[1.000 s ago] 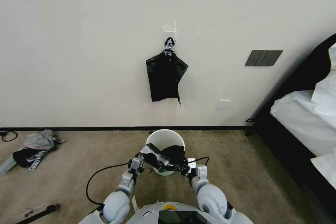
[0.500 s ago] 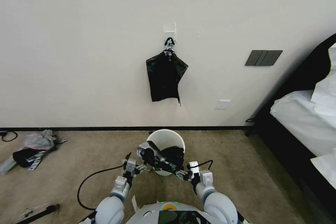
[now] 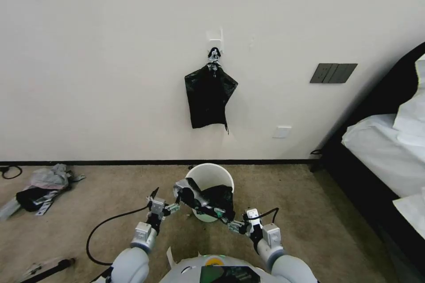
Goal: Place a trash bag onto the trash bin.
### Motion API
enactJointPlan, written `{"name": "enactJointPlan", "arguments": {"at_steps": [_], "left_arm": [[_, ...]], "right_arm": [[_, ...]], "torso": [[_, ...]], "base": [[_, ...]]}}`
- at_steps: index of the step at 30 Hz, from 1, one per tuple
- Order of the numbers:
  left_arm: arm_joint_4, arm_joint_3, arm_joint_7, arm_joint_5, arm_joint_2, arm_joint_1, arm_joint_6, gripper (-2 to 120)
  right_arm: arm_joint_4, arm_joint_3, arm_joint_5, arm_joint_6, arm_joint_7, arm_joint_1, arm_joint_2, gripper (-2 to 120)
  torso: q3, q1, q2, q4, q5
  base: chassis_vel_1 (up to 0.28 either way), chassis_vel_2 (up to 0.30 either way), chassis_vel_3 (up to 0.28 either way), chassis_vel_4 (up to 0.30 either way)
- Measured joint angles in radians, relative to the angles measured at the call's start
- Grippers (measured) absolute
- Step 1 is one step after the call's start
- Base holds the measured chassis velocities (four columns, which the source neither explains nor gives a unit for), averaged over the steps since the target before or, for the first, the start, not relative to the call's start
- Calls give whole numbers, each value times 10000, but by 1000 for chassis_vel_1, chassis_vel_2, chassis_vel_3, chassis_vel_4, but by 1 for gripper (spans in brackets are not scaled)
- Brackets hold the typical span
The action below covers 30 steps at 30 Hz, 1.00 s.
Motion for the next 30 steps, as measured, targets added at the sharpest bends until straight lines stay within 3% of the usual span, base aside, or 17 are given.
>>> {"name": "enactJointPlan", "arguments": {"at_steps": [16, 19, 21, 25, 26, 27, 30], "left_arm": [[-450, -1022, 426, -454, -119, 458, -430, 100], [-499, -1182, 495, -468, -188, 474, -528, 100], [-586, -1452, 558, -454, -396, 388, -615, 100], [-674, -1740, 414, -178, -939, 254, -646, 100], [-712, -1844, 416, -78, -1098, 284, -714, 100], [-899, -2157, 488, 135, -1435, 520, -910, 100], [-1195, -2461, 535, 496, -1765, 886, -1032, 100]], "right_arm": [[289, 579, -1069, 1825, -1346, -853, -592, 100], [305, 720, -1655, 2539, -1638, -1014, -700, 100], [413, 1073, -2556, 3603, -2183, -1220, -873, 100], [769, 1570, -2463, 4085, -2820, -900, -1028, 100], [920, 1713, -2173, 3932, -2984, -703, -1078, 100], [1175, 2056, -1570, 3012, -3348, -337, -1201, 100], [1234, 2276, -1068, 2260, -3524, 87, -1358, 100]], "torso": [[0, 0, 0, 1, -1], [0, 0, 0, 0, 1], [0, 0, 0, 0, 0], [0, 0, 0, -3, 2], [0, 0, 0, 0, 1], [0, 0, 0, 0, -2], [0, 0, 0, -2, 1]], "base": [[0, 0, 0, 0], [0, 0, 0, 0], [0, 0, 0, 0], [0, 0, 0, 0], [0, 0, 0, 0], [0, 0, 0, 0], [0, 0, 0, 0]]}}
